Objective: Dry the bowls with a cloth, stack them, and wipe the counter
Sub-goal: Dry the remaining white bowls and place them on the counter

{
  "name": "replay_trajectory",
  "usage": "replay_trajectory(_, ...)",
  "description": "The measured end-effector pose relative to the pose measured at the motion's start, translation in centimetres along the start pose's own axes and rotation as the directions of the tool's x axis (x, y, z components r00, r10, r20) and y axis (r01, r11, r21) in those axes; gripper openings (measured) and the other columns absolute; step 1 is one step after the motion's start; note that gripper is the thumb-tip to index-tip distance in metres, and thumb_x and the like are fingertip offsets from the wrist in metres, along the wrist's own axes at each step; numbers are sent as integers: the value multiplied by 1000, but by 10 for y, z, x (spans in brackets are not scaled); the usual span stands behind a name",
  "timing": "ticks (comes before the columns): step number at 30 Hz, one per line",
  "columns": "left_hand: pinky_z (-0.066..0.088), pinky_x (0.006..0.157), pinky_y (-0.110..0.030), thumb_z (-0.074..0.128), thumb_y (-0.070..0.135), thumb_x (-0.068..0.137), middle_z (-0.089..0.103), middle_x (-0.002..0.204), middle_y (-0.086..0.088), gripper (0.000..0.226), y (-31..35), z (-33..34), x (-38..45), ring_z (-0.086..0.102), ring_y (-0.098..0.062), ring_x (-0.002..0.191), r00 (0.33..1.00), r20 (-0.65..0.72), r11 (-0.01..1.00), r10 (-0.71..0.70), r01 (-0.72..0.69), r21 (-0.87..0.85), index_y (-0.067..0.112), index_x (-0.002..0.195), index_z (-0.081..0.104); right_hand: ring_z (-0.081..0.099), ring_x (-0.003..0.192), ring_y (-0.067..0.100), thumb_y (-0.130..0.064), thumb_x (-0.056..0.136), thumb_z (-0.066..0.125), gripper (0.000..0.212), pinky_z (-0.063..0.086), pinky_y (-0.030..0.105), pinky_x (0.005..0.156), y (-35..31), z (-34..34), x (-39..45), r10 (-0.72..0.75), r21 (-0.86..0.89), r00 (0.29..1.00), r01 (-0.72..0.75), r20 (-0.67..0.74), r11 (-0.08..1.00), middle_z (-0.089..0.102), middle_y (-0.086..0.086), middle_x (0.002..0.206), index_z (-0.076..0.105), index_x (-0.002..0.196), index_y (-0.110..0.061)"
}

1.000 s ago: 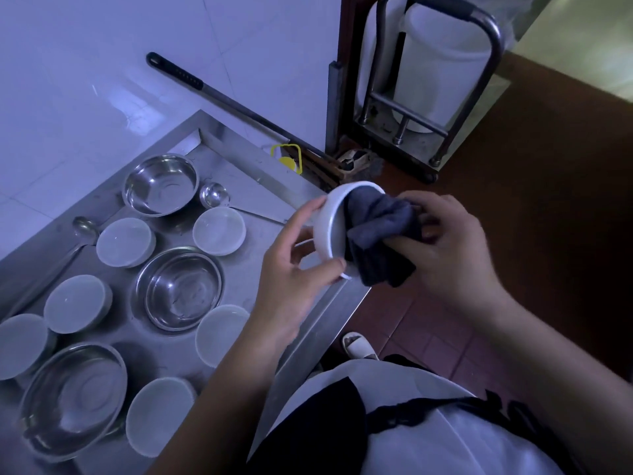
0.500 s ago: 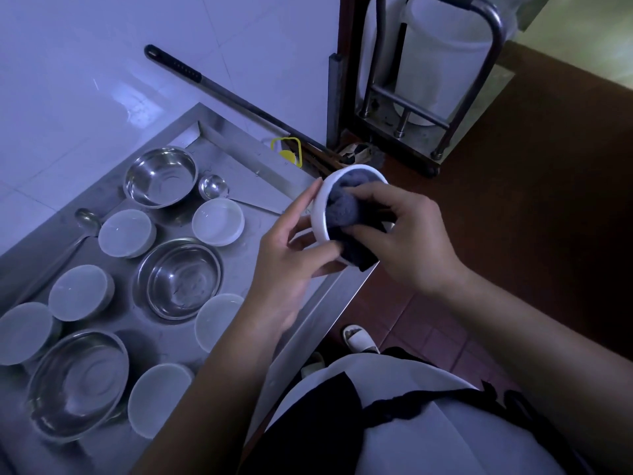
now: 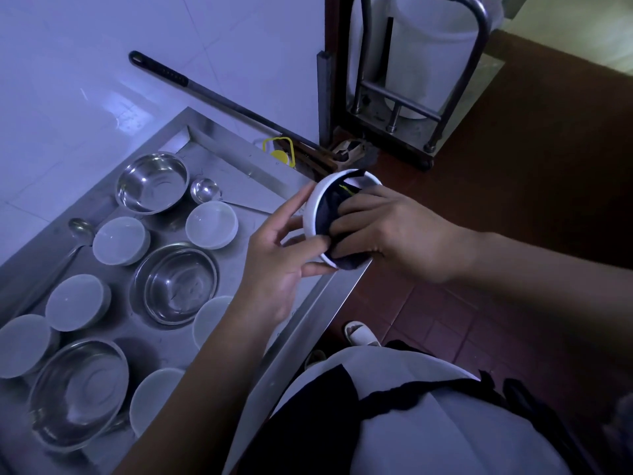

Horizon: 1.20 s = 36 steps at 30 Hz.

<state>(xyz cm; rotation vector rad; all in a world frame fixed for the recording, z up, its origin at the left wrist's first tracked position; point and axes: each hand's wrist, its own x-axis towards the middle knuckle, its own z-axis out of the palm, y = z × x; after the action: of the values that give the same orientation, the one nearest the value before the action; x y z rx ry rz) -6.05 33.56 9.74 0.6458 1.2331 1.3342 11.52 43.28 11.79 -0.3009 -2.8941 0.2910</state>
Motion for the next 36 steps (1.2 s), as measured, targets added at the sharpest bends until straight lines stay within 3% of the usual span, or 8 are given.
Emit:
replay_trajectory(5,62,72,-47,67,-14,84,66,103,-6,65,-3,0,3,72,-22,94,1000,-21,997,13,-11,80,38,124,68,60,108,23,-11,67,80,28,45,41,90,7,5,-5,40,-177,990,-15,135,984,67,-10,102,71,84,-30)
replay_trajectory(11,62,75,-56,60,-10,88,69,108,-9,54,-12,-27,26,72,-23,96,973,-231,999,-23,30,28,25,129,67,61,99,29,-12,78,52,37,48,42,81,-5,17,-18,301,-4,946,-304,-119,953,68,-2,106,75,105,-22)
replay_trajectory(15,62,72,-56,59,-4,89,59,122,-13,49,-42,-72,46,61,-30,109,895,-414,983,-164,116,-141,16,133,58,63,99,24,2,81,64,39,54,46,83,-12,35,-49,659,432,738,-552,-144,713,64,1,113,71,116,-13)
replay_trajectory(18,61,70,-54,60,1,90,55,136,-23,38,-78,-95,60,55,-42,126,846,-425,940,-322,231,-252,5,127,59,64,96,8,6,81,73,43,54,29,86,-19,47,-70,823,617,565,-625,-67,479,65,-6,108,71,109,-26)
replay_trajectory(20,62,67,-52,57,0,93,57,129,-25,20,-100,-99,66,55,-45,124,814,-408,900,-413,295,-322,2,111,64,65,97,6,5,81,75,50,52,16,82,-27,52,-79,888,698,460,-627,-26,345,65,-11,107,66,101,-40)
replay_trajectory(23,62,62,-51,55,1,97,56,131,-23,20,-123,-101,72,59,-37,108,756,-414,843,-507,335,-420,1,116,59,67,99,18,9,80,75,54,55,29,87,-35,56,-91,937,760,349,-609,2,225,67,-3,107,65,98,-41)
replay_trajectory(28,55,76,-56,54,3,100,61,113,-17,42,-133,-97,86,60,-34,99,714,-415,800,-564,349,-487,-2,141,45,67,101,22,8,80,75,53,55,49,90,-34,57,-100,950,769,310,-616,36,172,67,3,110,66,100,-40)
replay_trajectory(36,52,95,-62,54,2,101,58,135,-22,40,-136,-97,101,58,-38,114,660,-459,792,-595,387,-471,0,141,48,67,102,23,9,81,74,46,56,40,90,-28,56,-103,945,833,320,-538,64,125,70,6,107,67,102,-32)
